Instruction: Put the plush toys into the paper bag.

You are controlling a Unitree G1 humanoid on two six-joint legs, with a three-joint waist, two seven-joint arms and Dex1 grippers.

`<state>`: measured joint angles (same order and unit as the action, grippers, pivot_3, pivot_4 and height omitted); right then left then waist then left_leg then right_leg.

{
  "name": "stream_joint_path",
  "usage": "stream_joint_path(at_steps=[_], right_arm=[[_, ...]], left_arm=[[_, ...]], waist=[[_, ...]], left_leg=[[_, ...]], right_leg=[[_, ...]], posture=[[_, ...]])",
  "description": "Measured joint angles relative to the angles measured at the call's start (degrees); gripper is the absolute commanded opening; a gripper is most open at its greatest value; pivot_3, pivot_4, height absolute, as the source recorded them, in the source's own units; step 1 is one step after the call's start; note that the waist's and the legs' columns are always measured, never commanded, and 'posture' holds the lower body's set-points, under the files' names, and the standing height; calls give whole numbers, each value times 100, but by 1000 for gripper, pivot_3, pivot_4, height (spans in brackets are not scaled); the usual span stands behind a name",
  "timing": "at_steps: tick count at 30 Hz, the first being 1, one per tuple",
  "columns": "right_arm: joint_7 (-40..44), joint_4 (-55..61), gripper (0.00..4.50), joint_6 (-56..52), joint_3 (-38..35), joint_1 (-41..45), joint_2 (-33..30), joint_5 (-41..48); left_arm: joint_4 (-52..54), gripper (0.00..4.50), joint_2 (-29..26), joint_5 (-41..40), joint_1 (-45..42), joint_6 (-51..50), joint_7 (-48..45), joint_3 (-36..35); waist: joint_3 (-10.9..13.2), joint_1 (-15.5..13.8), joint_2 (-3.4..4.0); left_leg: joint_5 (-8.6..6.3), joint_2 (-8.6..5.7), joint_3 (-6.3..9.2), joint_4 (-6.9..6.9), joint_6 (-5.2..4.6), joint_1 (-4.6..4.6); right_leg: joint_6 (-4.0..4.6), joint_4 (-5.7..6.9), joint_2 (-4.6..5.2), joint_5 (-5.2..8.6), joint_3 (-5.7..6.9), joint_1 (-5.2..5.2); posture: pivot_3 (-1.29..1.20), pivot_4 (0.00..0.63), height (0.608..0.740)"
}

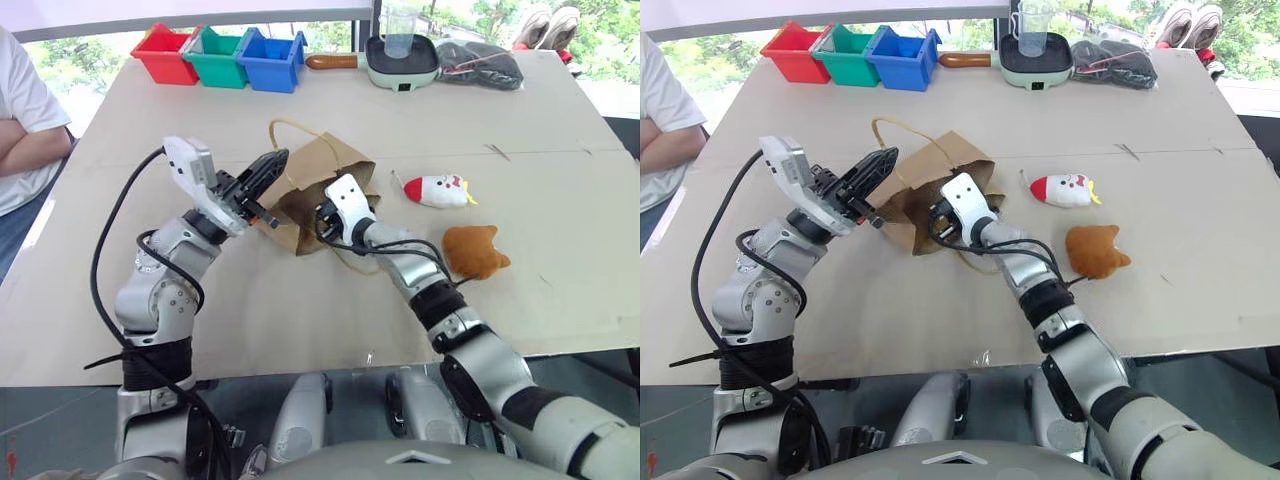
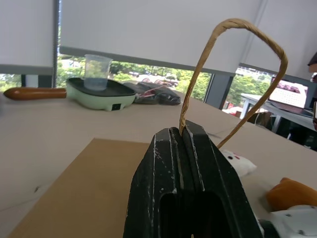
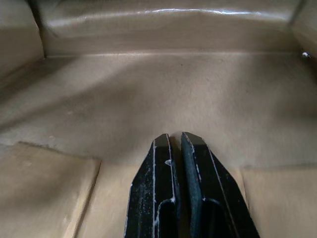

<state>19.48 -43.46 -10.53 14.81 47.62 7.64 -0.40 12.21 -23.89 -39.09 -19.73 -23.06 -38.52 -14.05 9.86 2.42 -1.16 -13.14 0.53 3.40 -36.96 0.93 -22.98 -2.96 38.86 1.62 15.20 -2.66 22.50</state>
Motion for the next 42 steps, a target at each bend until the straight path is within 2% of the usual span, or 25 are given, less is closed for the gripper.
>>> stream_joint_path(at_steps=[4,9,11,12,13,15,17,18,20,21,22,24,28,31,32,34,37,38,39,41,42], right_arm=[[-75,-677,98,509,82,331,9,-179],[-94,-555,98,835,203,185,-8,-379],[173,-16,600,776,170,-202,-37,-241],[620,905,898,523,183,-712,-197,1],[757,1165,1397,420,194,-834,-257,80],[1084,2481,2254,-149,172,-1252,-580,380],[1280,4030,3245,-1021,-22,-1521,-1019,774],[1313,4331,3576,-1166,-69,-1529,-1096,843],[1381,5534,3576,-2024,-286,-1686,-1474,1261],[1393,6496,3576,-2717,-492,-1858,-1881,1596],[1394,6699,3576,-2867,-577,-1885,-1980,1669],[1301,7609,3576,-3719,-1022,-2237,-2671,1888],[1111,8184,3576,-4551,-1549,-2685,-3357,1980],[864,8293,3576,-5180,-1830,-3650,-4335,1691],[766,8074,3351,-5271,-1775,-3899,-4561,1547],[678,7866,2776,-5297,-1730,-4096,-4576,1448],[648,7918,1434,-5290,-1666,-4114,-4582,1448],[645,7931,1287,-5289,-1675,-4128,-4583,1448],[644,7963,683,-5286,-1704,-4153,-4582,1453],[657,8007,72,-5154,-1804,-4232,-4591,1472],[690,8014,72,-5082,-1853,-4246,-4583,1511]], left_arm=[[-79,0,134,-205,-267,-60,290,-126],[-85,0,182,-471,-348,-186,560,-337],[-84,0,186,-497,-303,-186,593,-348],[-80,0,222,-496,-257,-177,596,-338],[-92,0,225,-492,-226,-177,607,-345],[-109,0,286,-472,-204,-160,606,-287],[-143,0,332,-374,-184,-130,604,-185],[-158,0,332,-364,-179,-124,604,-172],[-185,0,404,-280,-207,-71,601,-77],[-233,0,425,-221,-218,-15,598,-29],[-258,0,422,-194,-219,-8,599,-29],[-298,0,455,-156,-256,8,591,47],[-334,0,517,-160,-310,16,603,71],[-396,0,564,-163,-408,14,637,82],[-397,0,570,-163,-411,13,639,75],[-414,0,601,-162,-429,7,640,93],[-418,0,629,-165,-511,-13,621,116],[-423,0,619,-165,-517,-17,621,106],[-448,0,609,-167,-535,-23,619,103],[-500,0,606,-190,-582,-41,615,83],[-506,0,607,-222,-592,-55,616,58]], waist=[[-2,-2,-2],[-1,4,-2],[-1,-3,-1],[2,-19,2],[2,-12,0],[4,-26,2],[4,-40,2],[4,-42,0],[4,-42,1],[4,-55,0],[3,-52,-1],[4,-63,-1],[5,-58,-2],[4,-112,-4],[5,-136,-5],[6,-106,-5],[3,-115,-10],[3,-128,-10],[3,-141,-10],[4,-170,-12],[4,-174,-13]], left_leg=[[0,0,-1,0,0,2],[0,0,3,8,0,3],[0,0,6,10,0,-3],[0,0,17,10,0,-22],[0,0,18,8,0,-28],[0,-2,30,-18,0,-76],[0,-3,39,-23,0,-84],[0,-6,40,-23,0,-83],[0,-6,39,-22,0,-81],[0,-6,38,-21,0,-83],[0,-6,37,-22,0,-81],[0,-11,25,-22,0,-83],[0,-11,15,-19,-1,-81],[-1,-11,17,-19,-1,-82],[-1,-12,10,-20,-2,-82],[-1,-10,-3,-20,-2,-73],[-1,-6,13,-27,-2,-72],[-1,-6,12,-27,-2,-72],[-1,-6,13,-29,-2,-74],[-1,-7,16,-30,-2,-77],[-1,-7,16,-30,-2,-78]], right_leg=[[0,-2,0,0,1,-3],[0,-4,1,0,-3,-1],[-1,-7,2,0,-2,2],[-1,-11,8,0,5,16],[-2,-11,8,0,2,23],[-2,-7,12,-1,19,55],[-3,-4,16,-1,20,60],[-3,-4,15,-1,20,59],[-3,-4,15,-1,22,58],[-2,-8,15,-1,27,56],[-2,-9,15,-1,26,55],[-3,-12,17,0,27,53],[-3,-13,16,1,24,52],[-4,-33,15,1,30,40],[-4,-38,16,1,25,39],[-5,-37,14,0,11,40],[-7,-38,4,1,20,28],[-7,-40,4,1,20,27],[-7,-43,4,1,21,26],[-8,-51,6,0,26,22],[-9,-57,6,0,26,21]], posture=[[0,150,740],[0,150,740],[0,150,740],[0,150,740],[0,150,740],[0,150,740],[0,150,740],[0,150,740],[0,150,740],[0,150,740],[0,150,740],[0,150,740],[0,150,740],[0,150,740],[0,150,740],[0,150,740],[0,150,740],[0,150,740],[0,150,740],[0,150,740],[0,150,740]])
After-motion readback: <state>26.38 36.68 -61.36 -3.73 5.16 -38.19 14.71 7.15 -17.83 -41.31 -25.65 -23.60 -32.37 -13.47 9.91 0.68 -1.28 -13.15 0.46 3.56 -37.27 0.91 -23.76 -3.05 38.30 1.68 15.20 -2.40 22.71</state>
